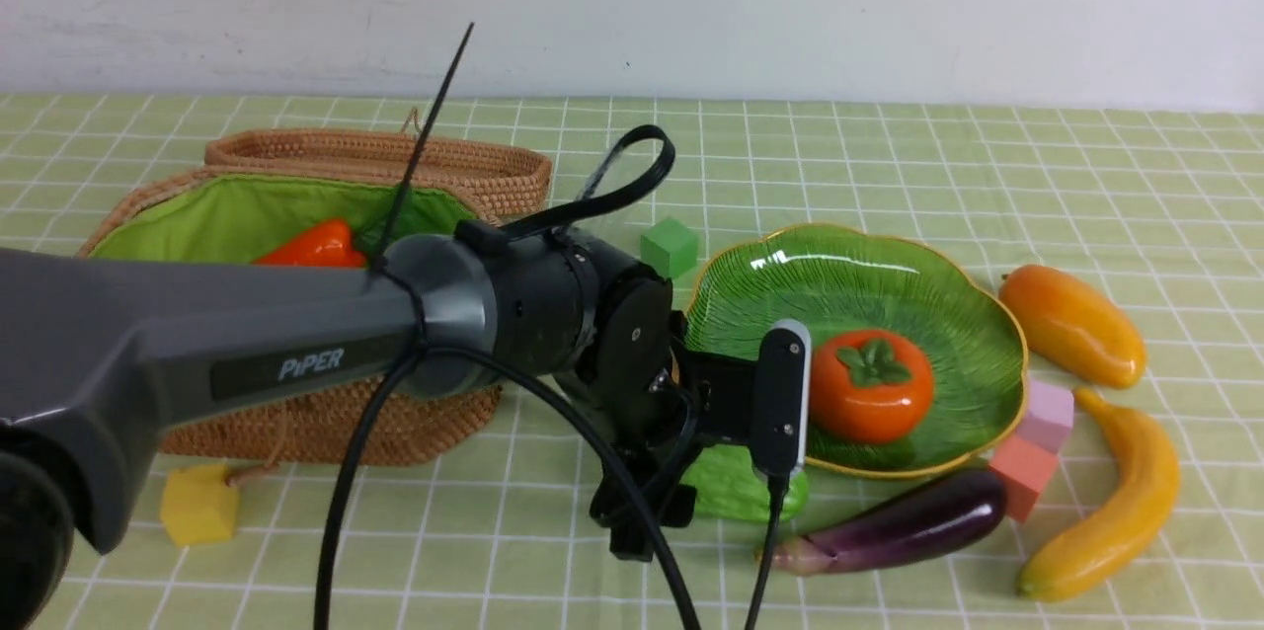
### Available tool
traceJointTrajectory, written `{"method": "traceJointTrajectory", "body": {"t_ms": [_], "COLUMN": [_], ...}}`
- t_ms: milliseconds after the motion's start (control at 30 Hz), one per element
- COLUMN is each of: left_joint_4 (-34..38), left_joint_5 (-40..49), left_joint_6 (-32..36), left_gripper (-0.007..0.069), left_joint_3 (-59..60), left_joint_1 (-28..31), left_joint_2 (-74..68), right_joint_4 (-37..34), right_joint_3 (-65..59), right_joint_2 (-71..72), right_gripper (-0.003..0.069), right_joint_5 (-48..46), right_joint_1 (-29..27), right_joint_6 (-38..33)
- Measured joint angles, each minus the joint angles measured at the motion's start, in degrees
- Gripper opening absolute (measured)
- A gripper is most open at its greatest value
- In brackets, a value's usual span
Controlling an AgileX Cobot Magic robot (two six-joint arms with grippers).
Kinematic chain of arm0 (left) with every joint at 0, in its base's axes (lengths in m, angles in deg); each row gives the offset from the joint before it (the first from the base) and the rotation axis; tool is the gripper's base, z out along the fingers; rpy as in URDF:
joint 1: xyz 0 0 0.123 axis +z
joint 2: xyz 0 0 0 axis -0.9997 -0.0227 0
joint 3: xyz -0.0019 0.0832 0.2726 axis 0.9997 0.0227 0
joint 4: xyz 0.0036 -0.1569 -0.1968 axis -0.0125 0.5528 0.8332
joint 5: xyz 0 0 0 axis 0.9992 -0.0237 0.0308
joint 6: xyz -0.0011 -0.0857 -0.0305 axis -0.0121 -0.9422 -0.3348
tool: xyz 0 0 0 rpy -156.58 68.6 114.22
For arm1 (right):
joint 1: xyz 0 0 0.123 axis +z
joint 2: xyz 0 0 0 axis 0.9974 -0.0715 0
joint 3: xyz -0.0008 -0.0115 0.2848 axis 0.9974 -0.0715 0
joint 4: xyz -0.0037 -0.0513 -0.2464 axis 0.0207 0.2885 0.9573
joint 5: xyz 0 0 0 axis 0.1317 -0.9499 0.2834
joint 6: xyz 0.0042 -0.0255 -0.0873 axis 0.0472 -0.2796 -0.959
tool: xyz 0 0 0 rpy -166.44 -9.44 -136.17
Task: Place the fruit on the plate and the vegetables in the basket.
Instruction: Take a chayote with your right arm and place it on the basket on the left.
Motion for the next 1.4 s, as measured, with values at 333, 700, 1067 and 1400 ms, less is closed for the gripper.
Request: {"method": "traceJointTrajectory", "body": {"t_ms": [333,700,1067,1400], "left_joint_4": [0.7,0.8,0.4,-23.6], "left_joint_5": [2.0,6.9,10.4,10.8], "left_joint_6": [-0.4,-5.6,-7.8,-27.1], "left_gripper": [0.0426,0.0426,0.0426,0.0426], "left_joint_3": [-0.4,-0.1,0.0,0.0], "left_joint_1": [0.0,0.0,0.0,1.6], "left_joint_2": [-0.3,3.7,15.1,26.0], "right_joint_4": [0.0,-0.2,-1.0,-14.9], "right_joint_3": [0.0,0.0,1.7,2.8], "right_joint_2": [0.0,0.0,0.0,0.0], "right_gripper": [0.0053,0.0059,0.0064,0.0064], "right_joint_5": [0.0,0.0,9.5,29.0], "right_joint_1": [0.0,0.0,0.0,0.0], "right_joint_6": [0.0,0.0,0.1,-11.3]}}
